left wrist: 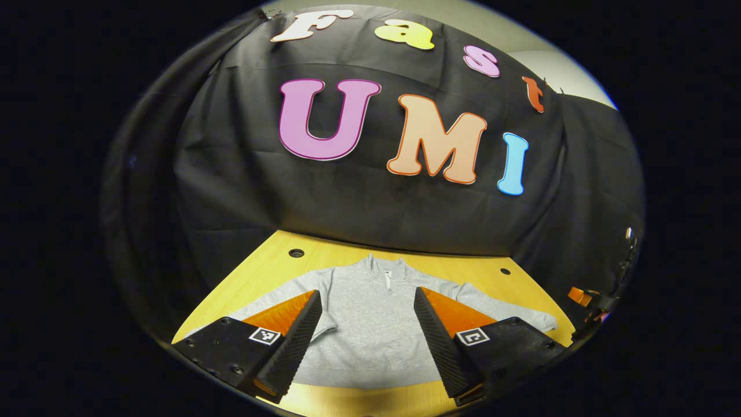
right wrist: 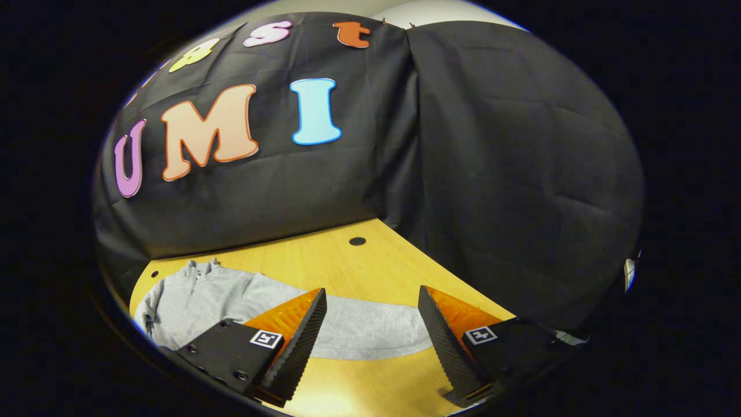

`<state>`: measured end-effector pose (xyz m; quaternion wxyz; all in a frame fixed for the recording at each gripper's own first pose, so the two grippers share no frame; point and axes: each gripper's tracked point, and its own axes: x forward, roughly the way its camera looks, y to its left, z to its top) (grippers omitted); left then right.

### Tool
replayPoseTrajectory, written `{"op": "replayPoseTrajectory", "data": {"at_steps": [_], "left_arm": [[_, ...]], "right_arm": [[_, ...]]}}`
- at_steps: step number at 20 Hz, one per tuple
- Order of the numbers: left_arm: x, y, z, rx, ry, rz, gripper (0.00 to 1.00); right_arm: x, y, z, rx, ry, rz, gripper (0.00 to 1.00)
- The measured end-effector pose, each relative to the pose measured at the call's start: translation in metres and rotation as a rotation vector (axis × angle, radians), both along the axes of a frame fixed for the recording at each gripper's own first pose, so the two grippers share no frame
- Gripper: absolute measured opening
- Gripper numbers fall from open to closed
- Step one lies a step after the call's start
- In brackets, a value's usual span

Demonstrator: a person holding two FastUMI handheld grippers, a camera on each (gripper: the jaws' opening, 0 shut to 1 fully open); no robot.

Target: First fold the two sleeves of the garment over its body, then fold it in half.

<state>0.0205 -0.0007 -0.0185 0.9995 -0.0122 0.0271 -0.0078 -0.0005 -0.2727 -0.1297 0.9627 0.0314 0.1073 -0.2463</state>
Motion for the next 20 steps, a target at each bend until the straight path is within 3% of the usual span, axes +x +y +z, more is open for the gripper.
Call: {"op": "replayPoseTrajectory", "data": {"at_steps": [6, 10, 11, 17, 20], "left_arm": [[0.001, 0.013, -0.008, -0.018, 0.029, 0.046, 0.94], [0.003, 0.015, -0.012, -0.027, 0.039, 0.058, 0.94], [0.004, 0.015, -0.015, -0.026, 0.047, 0.061, 0.94], [0.006, 0.011, -0.028, -0.018, 0.082, 0.068, 0.94], [0.007, 0.006, -0.033, -0.031, 0.090, 0.061, 0.94]], "right_arm": [[0.004, -0.049, -0.064, 0.066, 0.104, -0.072, 0.98], [0.009, -0.072, -0.099, 0.130, 0.151, -0.106, 0.95], [0.011, -0.077, -0.107, 0.133, 0.161, -0.113, 0.99], [0.014, -0.095, -0.138, 0.146, 0.230, -0.130, 0.95], [0.015, -0.094, -0.150, 0.155, 0.261, -0.124, 0.99]]}}
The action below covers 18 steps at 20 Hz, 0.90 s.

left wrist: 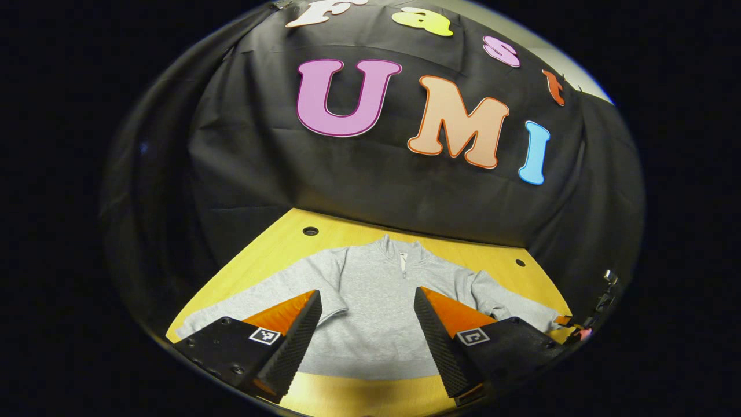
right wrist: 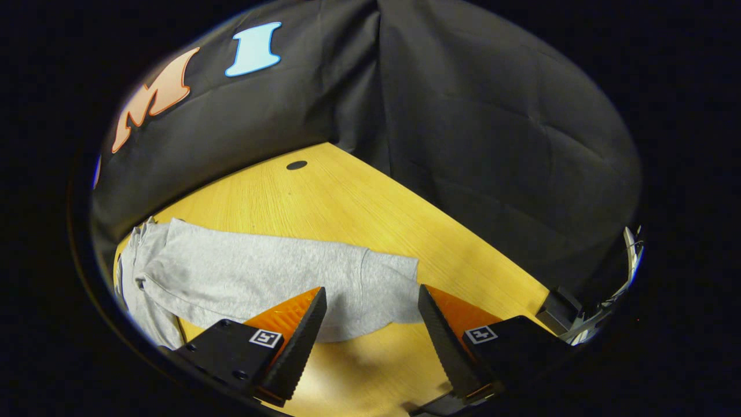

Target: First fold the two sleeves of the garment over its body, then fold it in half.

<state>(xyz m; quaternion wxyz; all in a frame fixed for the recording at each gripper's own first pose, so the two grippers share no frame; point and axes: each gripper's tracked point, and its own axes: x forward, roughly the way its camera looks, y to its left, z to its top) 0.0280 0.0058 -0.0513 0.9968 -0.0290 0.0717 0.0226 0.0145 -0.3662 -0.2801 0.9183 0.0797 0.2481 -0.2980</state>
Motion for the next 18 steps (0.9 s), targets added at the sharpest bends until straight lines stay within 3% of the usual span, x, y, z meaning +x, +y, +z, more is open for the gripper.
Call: {"op": "replayPoseTrajectory", "data": {"at_steps": [7, 9, 11, 16, 18], "left_arm": [[0.005, -0.013, -0.002, 0.012, 0.011, -0.029, 0.94], [0.006, -0.014, -0.003, 0.014, 0.014, -0.036, 0.94], [0.007, -0.015, -0.003, 0.012, 0.018, -0.039, 0.94], [0.010, -0.011, -0.004, -0.001, 0.017, -0.039, 0.94], [0.011, -0.009, -0.005, -0.001, 0.017, -0.038, 0.94]], "right_arm": [[0.001, 0.002, -0.016, -0.048, 0.046, 0.025, 0.96], [0.001, 0.001, -0.016, -0.045, 0.039, 0.026, 0.99], [-0.002, -0.003, -0.016, -0.044, 0.041, 0.010, 0.94], [-0.001, -0.001, -0.016, -0.042, 0.064, -0.004, 0.34], [-0.002, 0.003, -0.014, -0.047, 0.080, -0.007, 0.20]]}}
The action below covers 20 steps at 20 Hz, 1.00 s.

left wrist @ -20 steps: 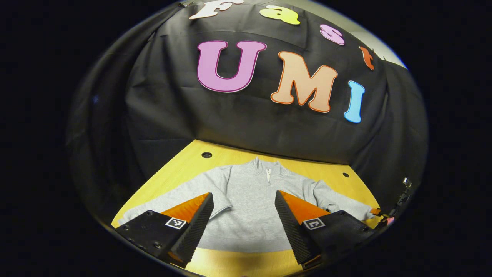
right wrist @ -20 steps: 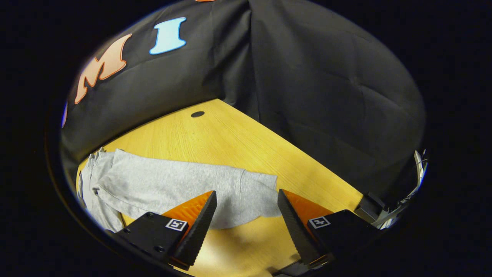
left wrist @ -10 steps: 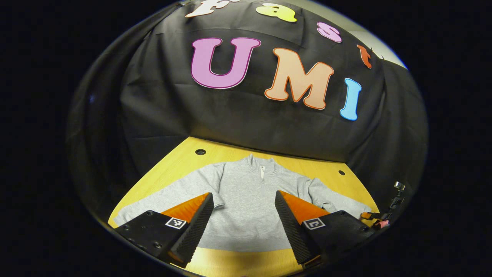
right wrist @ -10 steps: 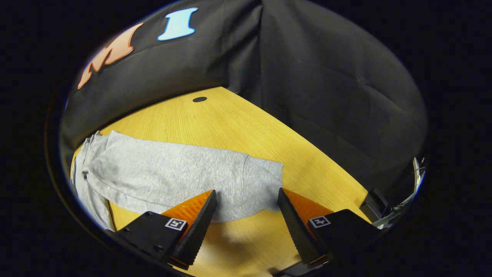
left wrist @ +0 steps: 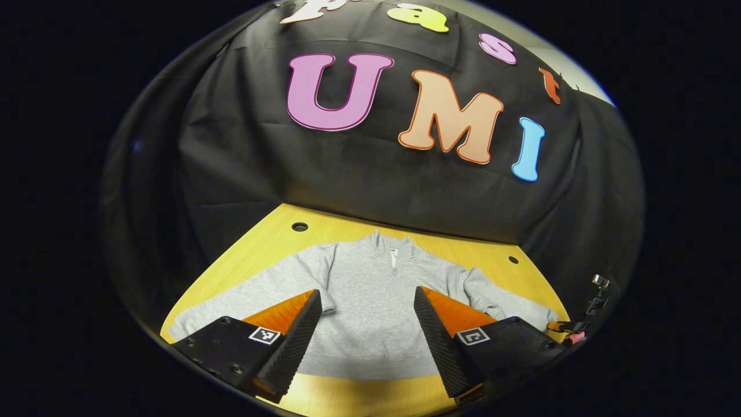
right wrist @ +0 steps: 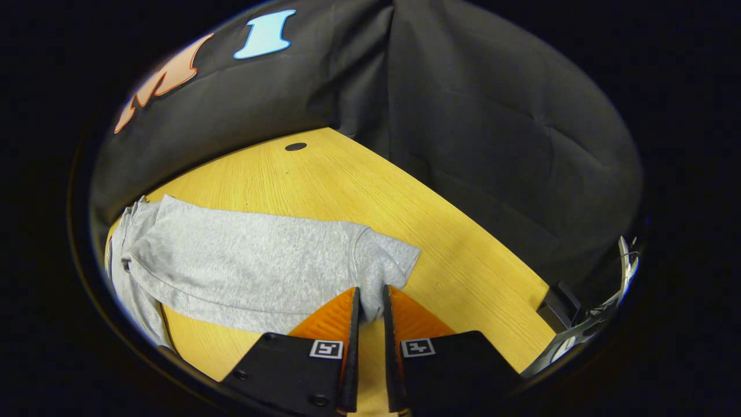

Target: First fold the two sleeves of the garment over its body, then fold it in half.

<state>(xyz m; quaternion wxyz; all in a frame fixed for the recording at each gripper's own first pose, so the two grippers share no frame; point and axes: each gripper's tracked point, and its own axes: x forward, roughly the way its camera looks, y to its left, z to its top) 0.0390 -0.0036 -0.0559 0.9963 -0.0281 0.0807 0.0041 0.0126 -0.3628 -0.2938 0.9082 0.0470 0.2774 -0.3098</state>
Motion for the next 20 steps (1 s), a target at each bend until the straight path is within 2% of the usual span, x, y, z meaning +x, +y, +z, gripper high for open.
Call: {"op": "replayPoseTrajectory", "data": {"at_steps": [2, 7, 8, 10, 16, 20], "left_arm": [[-0.001, 0.004, 0.000, -0.003, -0.001, 0.002, 0.94], [-0.002, 0.013, 0.000, -0.006, -0.004, 0.014, 0.94], [-0.003, 0.016, 0.001, -0.004, -0.008, 0.020, 0.94], [-0.005, 0.021, 0.002, -0.003, -0.012, 0.026, 0.94], [-0.010, 0.034, 0.001, -0.017, -0.019, 0.042, 0.94], [-0.013, 0.043, 0.000, -0.025, -0.024, 0.057, 0.94]], "right_arm": [[0.001, 0.002, -0.002, 0.004, 0.016, 0.000, 0.11], [0.001, 0.004, -0.002, 0.040, 0.006, -0.017, 0.13], [0.002, 0.006, 0.002, 0.049, -0.006, -0.023, 0.04], [0.003, 0.008, 0.008, 0.054, -0.031, -0.016, 0.04], [0.014, 0.036, 0.046, 0.046, -0.113, 0.049, 0.03], [0.034, 0.076, 0.076, 0.031, -0.171, 0.142, 0.02]]}}
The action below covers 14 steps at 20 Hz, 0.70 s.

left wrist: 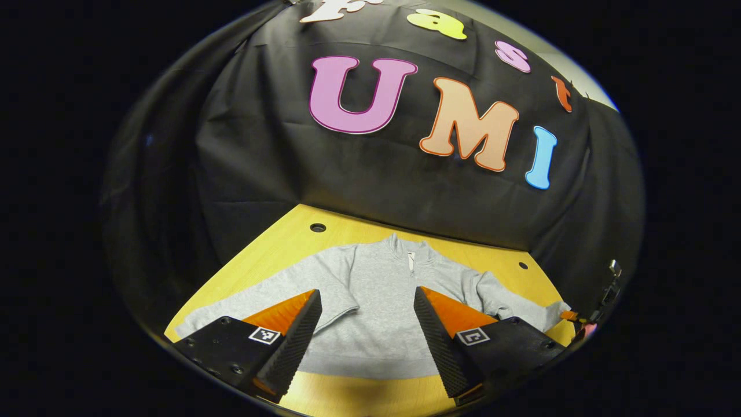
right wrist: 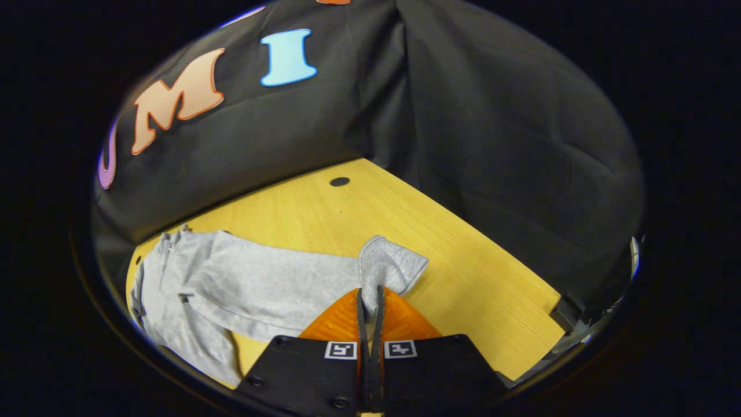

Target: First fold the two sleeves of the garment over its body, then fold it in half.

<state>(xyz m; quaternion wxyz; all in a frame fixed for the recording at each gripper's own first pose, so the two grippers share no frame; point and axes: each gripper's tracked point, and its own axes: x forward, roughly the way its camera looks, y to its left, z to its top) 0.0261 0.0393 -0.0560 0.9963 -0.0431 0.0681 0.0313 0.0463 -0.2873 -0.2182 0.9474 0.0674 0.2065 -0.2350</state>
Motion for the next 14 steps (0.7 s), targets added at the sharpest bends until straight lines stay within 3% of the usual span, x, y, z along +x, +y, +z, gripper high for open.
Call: {"op": "replayPoseTrajectory", "data": {"at_steps": [8, 14], "left_arm": [[-0.017, 0.026, -0.002, 0.009, -0.005, 0.029, 0.94], [-0.035, 0.061, -0.007, -0.002, -0.006, 0.096, 0.94]], "right_arm": [[0.047, 0.112, 0.071, -0.007, -0.111, 0.224, 0.03], [0.086, 0.203, 0.108, -0.004, -0.180, 0.379, 0.03]]}}
